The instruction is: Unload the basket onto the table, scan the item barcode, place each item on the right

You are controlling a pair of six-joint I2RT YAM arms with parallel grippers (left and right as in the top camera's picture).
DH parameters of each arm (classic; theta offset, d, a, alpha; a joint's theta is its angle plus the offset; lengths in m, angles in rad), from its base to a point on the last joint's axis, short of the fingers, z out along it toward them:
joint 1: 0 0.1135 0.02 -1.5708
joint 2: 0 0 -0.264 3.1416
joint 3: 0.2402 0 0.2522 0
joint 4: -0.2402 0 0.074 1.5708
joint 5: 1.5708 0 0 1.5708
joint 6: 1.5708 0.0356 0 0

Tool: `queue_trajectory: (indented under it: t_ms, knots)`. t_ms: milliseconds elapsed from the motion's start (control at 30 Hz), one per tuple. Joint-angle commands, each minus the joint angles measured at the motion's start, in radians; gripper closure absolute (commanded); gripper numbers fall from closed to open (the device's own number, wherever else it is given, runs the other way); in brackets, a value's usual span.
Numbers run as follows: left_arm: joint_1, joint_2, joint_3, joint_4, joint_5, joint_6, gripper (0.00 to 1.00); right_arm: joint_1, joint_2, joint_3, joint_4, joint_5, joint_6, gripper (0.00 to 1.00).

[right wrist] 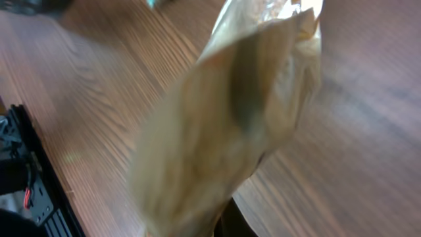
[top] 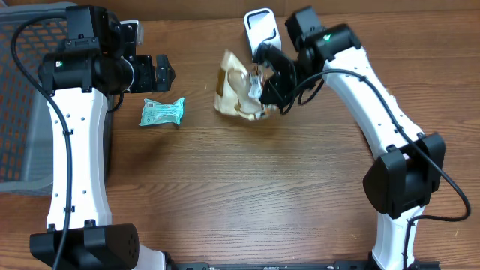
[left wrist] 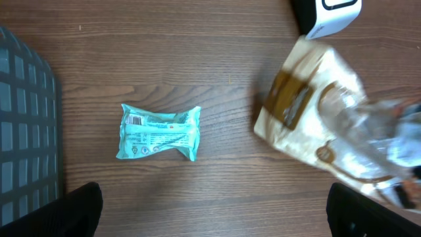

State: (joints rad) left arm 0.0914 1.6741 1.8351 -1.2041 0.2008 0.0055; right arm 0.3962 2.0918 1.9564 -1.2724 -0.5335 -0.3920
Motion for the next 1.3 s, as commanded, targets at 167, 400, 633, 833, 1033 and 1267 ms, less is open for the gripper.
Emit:
queue_trajectory:
  t_ms: [167, 400, 633, 833, 1033, 1267]
  knots:
    - [-0.008, -0.001, 0.015, 0.004, -0.002, -0.006, 0.0, 0.003, -0.019, -0.109, 0.044, 0.056, 0.107, 0.96]
    - [-0.008, -0.001, 0.015, 0.004, -0.002, -0.006, 0.0, 0.022, -0.079, 0.006, 0.066, 0.56, 0.449, 0.96]
    - [-0.008, -0.001, 0.015, 0.004, -0.002, -0.006, 0.0, 0.14, -0.089, 0.067, -0.13, 0.979, 0.587, 0.96]
    - [-0.008, -0.001, 0.015, 0.004, -0.002, -0.006, 0.0, 0.238, -0.058, 0.067, -0.276, 1.152, 0.605, 0.96]
    - [-0.008, -0.001, 0.015, 0.004, -0.002, -0.006, 0.0, 0.317, -0.054, 0.067, -0.247, 1.149, 0.482, 0.96]
    - [-0.008, -0.001, 0.015, 0.004, -0.002, -0.006, 0.0, 0.415, -0.038, 0.064, -0.098, 0.864, 0.312, 0.71]
